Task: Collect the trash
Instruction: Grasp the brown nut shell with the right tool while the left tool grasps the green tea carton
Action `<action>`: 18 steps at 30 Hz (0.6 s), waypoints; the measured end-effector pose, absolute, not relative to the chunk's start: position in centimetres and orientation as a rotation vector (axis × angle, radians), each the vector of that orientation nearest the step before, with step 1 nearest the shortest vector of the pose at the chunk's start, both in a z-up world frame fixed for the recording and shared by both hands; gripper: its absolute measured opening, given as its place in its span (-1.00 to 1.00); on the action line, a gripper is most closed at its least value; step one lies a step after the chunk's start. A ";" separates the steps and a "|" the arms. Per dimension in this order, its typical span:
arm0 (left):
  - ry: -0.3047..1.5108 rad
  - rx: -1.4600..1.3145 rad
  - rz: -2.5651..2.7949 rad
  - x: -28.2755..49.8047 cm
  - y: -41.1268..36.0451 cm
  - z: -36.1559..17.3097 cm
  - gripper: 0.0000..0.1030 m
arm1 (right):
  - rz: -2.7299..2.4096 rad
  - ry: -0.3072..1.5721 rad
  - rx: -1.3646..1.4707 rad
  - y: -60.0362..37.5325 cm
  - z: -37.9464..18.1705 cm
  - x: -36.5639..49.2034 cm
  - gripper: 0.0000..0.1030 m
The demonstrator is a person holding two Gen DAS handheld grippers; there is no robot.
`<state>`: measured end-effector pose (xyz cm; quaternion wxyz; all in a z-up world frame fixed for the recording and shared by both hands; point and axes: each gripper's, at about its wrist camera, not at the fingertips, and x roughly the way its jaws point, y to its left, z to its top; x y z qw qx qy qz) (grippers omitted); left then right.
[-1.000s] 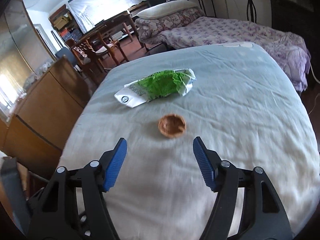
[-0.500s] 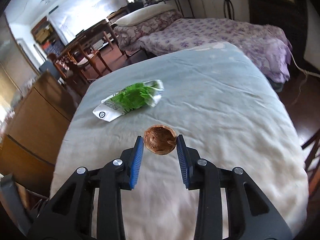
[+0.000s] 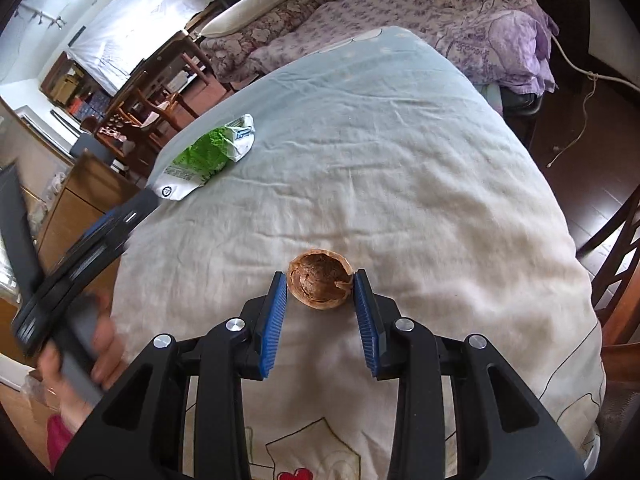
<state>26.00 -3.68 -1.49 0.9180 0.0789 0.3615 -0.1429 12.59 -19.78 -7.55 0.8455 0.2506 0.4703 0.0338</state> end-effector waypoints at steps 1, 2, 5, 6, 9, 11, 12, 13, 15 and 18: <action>0.731 0.181 -0.305 26.7 -4.3 -1.8 0.84 | 0.077 0.996 0.534 -19.7 -7.6 12.7 -0.32; 0.725 0.190 -0.315 27.3 -4.7 -2.0 0.84 | 0.082 0.998 0.538 -19.7 -7.7 12.7 -0.32; 0.749 0.177 -0.361 30.0 -5.4 -3.1 0.84 | 0.101 1.005 0.551 -19.5 -7.8 13.0 -0.32; 0.787 0.151 -0.384 30.6 -5.6 -3.8 0.84 | 0.108 1.006 0.561 -19.4 -7.8 13.2 -0.32; 0.868 0.082 -0.511 29.8 -6.3 -4.9 0.83 | 0.115 1.005 0.598 -19.8 -7.9 13.4 -0.32; 0.847 0.157 -0.566 27.9 -7.2 -4.7 0.83 | 0.119 0.998 0.629 -20.1 -7.8 13.3 -0.32; 0.843 0.181 -0.615 26.7 -7.8 -4.5 0.84 | 0.118 0.992 0.633 -20.1 -7.7 13.1 -0.32; 0.842 0.189 -0.651 25.7 -8.2 -4.3 0.85 | 0.114 0.987 0.629 -20.1 -7.6 12.9 -0.32; 0.821 0.214 -0.670 24.1 -8.6 -4.0 0.83 | 0.106 0.977 0.630 -20.3 -7.5 12.5 -0.32; 0.731 0.272 -0.558 23.3 -8.6 -3.3 0.86 | 0.096 0.962 0.655 -20.8 -7.4 12.1 -0.32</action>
